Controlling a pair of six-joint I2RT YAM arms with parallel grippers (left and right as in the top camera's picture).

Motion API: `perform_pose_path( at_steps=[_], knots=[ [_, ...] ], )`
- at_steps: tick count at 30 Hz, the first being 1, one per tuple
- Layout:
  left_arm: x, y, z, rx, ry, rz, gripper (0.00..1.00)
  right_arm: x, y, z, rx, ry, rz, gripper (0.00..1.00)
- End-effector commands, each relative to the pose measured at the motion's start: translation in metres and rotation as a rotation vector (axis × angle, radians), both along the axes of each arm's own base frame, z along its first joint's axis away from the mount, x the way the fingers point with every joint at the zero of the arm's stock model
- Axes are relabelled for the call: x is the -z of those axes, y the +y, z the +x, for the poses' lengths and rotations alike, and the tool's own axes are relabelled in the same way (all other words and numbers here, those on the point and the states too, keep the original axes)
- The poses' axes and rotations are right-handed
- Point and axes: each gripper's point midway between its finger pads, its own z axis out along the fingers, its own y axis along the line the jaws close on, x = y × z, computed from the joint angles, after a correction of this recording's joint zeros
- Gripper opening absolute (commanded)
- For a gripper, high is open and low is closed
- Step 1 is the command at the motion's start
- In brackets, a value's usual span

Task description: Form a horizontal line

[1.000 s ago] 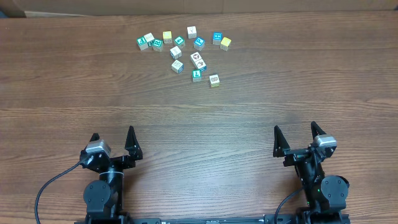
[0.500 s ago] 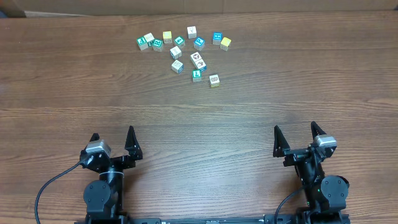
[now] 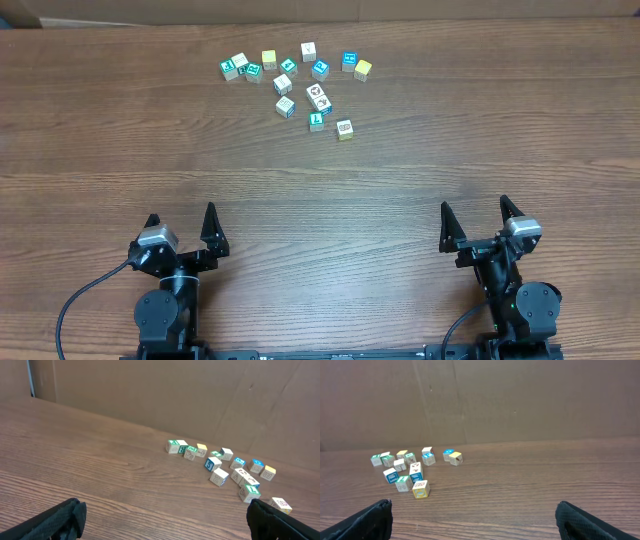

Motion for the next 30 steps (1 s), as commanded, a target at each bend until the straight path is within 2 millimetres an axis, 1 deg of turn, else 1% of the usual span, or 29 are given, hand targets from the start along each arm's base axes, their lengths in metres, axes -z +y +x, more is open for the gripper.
perform_pose_path(
  at_steps=[1, 17, 20, 23, 25, 27, 30],
  knots=[
    [-0.002, 0.0, 0.0, 0.002, -0.009, 0.019, 1.0, 0.001, 0.0, 0.0, -0.003, -0.008, -0.004, 1.0],
    [-0.002, 0.0, 0.0, 0.002, -0.011, 0.019, 1.0, 0.001, 0.0, 0.0, -0.003, -0.008, -0.004, 1.0],
    [-0.006, -0.001, 0.0, 0.008, -0.028, 0.018, 0.99, 0.001, 0.0, 0.0, -0.003, -0.008, -0.004, 1.0],
    [-0.018, -0.009, 0.0, 0.052, -0.059, 0.016, 1.0, 0.001, 0.0, 0.0, -0.003, -0.008, -0.004, 1.0],
    [-0.033, -0.018, -0.002, 0.103, -0.088, 0.015, 1.0, 0.001, 0.0, 0.0, -0.003, -0.008, -0.004, 1.0],
    [-0.053, -0.023, -0.006, 0.133, -0.128, 0.017, 1.0, 0.001, 0.0, 0.0, -0.003, -0.008, -0.004, 1.0],
    [-0.085, -0.025, -0.014, 0.143, -0.185, 0.021, 1.0, 0.001, 0.0, 0.0, -0.003, -0.008, -0.004, 1.0]
  ],
)
